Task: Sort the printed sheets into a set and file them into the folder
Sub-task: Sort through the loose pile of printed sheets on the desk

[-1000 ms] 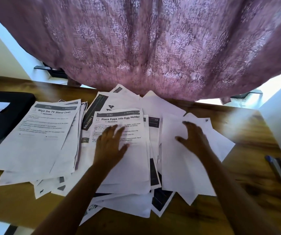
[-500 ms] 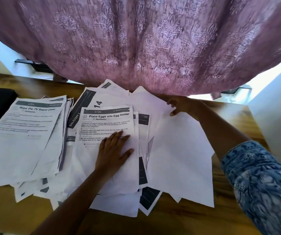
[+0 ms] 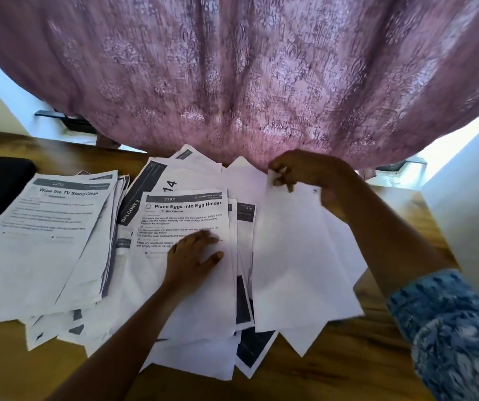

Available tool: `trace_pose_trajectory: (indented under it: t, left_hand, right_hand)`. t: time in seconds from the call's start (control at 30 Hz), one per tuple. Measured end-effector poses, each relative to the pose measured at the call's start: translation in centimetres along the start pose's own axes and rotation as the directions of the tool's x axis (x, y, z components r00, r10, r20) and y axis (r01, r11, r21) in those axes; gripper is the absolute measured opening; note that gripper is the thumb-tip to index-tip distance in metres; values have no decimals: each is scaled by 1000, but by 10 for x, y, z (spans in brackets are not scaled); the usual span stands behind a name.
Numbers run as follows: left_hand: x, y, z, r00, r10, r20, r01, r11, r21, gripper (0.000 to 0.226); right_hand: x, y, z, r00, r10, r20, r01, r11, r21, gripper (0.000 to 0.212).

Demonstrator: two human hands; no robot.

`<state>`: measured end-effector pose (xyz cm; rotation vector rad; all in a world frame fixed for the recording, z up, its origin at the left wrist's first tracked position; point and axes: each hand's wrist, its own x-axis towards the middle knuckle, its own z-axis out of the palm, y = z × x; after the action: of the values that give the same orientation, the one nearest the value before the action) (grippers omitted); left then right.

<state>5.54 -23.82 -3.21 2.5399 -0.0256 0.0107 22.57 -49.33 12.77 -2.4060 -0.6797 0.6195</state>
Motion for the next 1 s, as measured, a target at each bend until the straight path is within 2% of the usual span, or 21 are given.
trace_pose_trajectory:
  t: [0.03,0.1,0.13,0.2,0.3,0.4,0.47,0.5,0.53,0.6,0.67,0.73,0.8,0.87,0.9,0.93,1.0]
  left_hand:
    - [7,7,-10,999,-53,-3,52,984,-172,64]
    - [21,29,-36,994,-104,-45,63,839,-541,54]
    - [29,42,-52,994,-94,-61,31,753,-657,51]
    - [46,68,-82,999,-25,-25,-6,600,-800,59]
    - [66,82,-112,989,117,92,36,409,-912,75]
    - [63,68,-124,959,173,224,196,160,-967,81]
    - [58,44,-131,980,69,188,176,151,-973,65]
    - [58,30,-134,989,-25,146,148,216,-965,55]
    - [57,18,-138,989,-121,85,122,346,-930,50]
    - [53,-9,-141,965,-257,-40,132,614,-778,52]
    - [47,-30,-134,954,-289,-86,169,749,-641,57]
    - [40,-39,-128,945,-323,-58,261,846,-466,57]
    - [33,-44,-119,930,-367,-38,352,913,-204,56]
    - [27,-49,-107,919,-390,-49,387,920,-60,71]
    - [28,-55,-102,903,-427,-40,425,904,-56,76]
    - [31,-62,-98,900,-434,-40,432,900,-63,75]
    - [45,-90,-81,907,-420,-27,414,903,-116,69]
  right_hand:
    - [-10,-17,-13,994,-108,13,106,986,131,28]
    - [-29,-49,-33,936,-351,-4,322,853,411,16]
    - [-35,-63,-37,892,-452,-12,383,740,553,12]
    - [-34,-76,-38,796,-605,-21,383,476,791,10]
    - [-13,-89,-24,737,-669,-98,294,187,937,19]
    - [4,-91,-6,758,-629,-171,245,32,969,30]
    - [17,-87,8,779,-603,-174,181,-50,982,42]
    - [23,-83,17,806,-570,-158,159,-48,986,45]
    - [27,-81,28,840,-525,-137,158,-4,987,45]
    - [33,-72,54,929,-358,-90,168,193,967,36]
    - [39,-56,85,984,-167,-58,129,452,883,36]
    - [44,-45,118,995,-26,-95,87,669,738,33]
    - [52,-36,149,983,99,-153,-1,844,537,36]
    - [59,-30,169,958,137,-252,-85,975,207,43]
    - [63,-28,178,946,130,-297,-107,990,93,47]
    - [65,-26,186,935,128,-331,-116,992,54,48]
    - [66,-28,198,908,136,-396,-112,990,83,46]
